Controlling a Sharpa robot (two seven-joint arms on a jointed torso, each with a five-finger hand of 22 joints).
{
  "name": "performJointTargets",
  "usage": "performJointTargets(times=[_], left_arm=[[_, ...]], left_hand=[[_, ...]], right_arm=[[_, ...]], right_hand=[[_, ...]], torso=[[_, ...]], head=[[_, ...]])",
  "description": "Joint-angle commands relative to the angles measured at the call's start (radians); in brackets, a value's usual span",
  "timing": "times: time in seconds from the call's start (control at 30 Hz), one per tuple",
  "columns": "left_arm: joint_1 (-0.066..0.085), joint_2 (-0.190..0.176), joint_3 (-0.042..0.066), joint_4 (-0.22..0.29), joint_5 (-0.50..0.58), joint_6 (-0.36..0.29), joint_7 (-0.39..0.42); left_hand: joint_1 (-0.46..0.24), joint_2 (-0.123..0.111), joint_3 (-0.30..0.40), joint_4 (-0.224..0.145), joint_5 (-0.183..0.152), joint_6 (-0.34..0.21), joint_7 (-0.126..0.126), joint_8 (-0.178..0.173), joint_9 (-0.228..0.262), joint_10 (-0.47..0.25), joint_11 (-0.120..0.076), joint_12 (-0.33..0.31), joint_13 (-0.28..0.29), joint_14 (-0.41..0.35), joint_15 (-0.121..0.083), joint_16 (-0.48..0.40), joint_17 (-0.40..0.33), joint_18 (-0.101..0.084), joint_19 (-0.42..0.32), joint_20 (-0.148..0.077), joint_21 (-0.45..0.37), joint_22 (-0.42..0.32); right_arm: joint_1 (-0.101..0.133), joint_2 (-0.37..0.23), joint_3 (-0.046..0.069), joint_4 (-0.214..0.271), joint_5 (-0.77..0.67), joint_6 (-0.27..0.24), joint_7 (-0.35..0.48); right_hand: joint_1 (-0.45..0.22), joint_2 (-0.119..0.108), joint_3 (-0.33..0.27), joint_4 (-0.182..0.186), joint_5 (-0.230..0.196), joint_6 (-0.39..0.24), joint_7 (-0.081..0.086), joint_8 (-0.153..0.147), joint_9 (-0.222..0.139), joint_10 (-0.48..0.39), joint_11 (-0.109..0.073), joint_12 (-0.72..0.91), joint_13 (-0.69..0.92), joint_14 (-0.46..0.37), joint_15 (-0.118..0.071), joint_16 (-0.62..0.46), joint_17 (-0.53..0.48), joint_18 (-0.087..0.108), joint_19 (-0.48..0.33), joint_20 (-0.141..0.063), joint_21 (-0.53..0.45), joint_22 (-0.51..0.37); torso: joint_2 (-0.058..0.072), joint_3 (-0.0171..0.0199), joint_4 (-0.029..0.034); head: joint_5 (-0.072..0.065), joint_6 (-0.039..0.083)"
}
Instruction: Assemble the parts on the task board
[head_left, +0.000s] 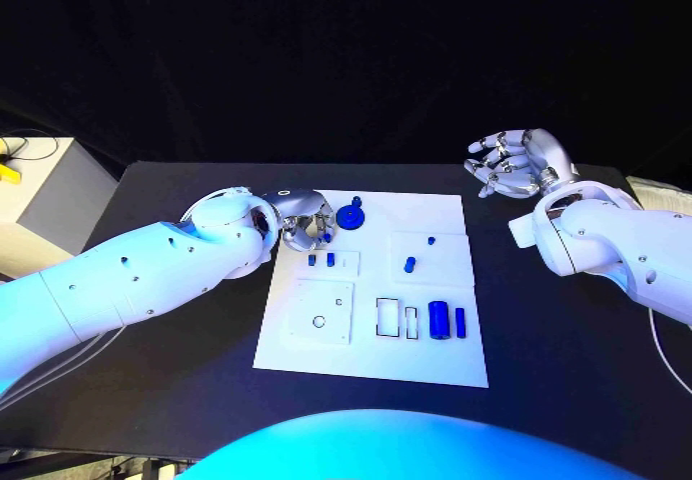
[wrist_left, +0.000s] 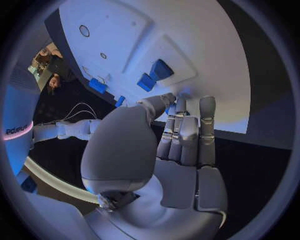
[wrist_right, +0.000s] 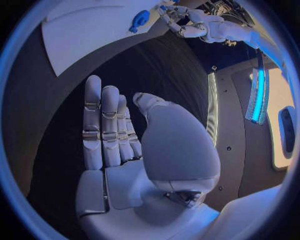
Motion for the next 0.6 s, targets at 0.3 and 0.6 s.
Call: performJointTargets(times=[0.3, 0.6], left_arm=[[-0.001, -0.004, 0.000, 0.007, -0.004, -0.013, -0.003], [-0.002, -0.008, 0.000, 0.006, -0.007, 0.000, -0.012]], left_hand=[[0.001, -0.012, -0.006, -0.001, 0.006, -0.008, 0.001, -0.005, -0.002, -0.007, 0.000, 0.001, 0.002, -0.006, 0.000, -0.004, -0.001, 0.006, -0.004, 0.001, -0.003, 0.000], [0.011, -0.014, -0.004, -0.007, 0.009, -0.037, -0.008, -0.033, -0.008, -0.023, -0.002, 0.032, 0.025, -0.008, -0.002, -0.002, -0.003, 0.006, -0.002, -0.001, -0.001, 0.000]], right_arm=[[-0.001, 0.000, 0.000, -0.001, -0.002, 0.010, 0.004], [-0.001, -0.001, 0.000, -0.001, -0.002, 0.010, 0.004]], right_hand=[[-0.008, -0.002, 0.002, -0.005, 0.001, 0.001, 0.007, 0.005, 0.001, -0.008, 0.000, 0.000, -0.001, 0.007, 0.003, -0.004, 0.001, 0.011, 0.004, 0.000, -0.003, -0.001], [-0.009, -0.002, 0.003, -0.007, 0.001, 0.000, 0.007, 0.006, 0.001, -0.009, 0.000, 0.001, -0.003, 0.009, 0.002, -0.008, 0.005, 0.011, 0.006, 0.000, -0.006, -0.005]], torso=[[0.000, -0.0002, 0.0001], [0.000, 0.0001, -0.0010]], head=[[0.000, 0.000], [0.001, 0.000]])
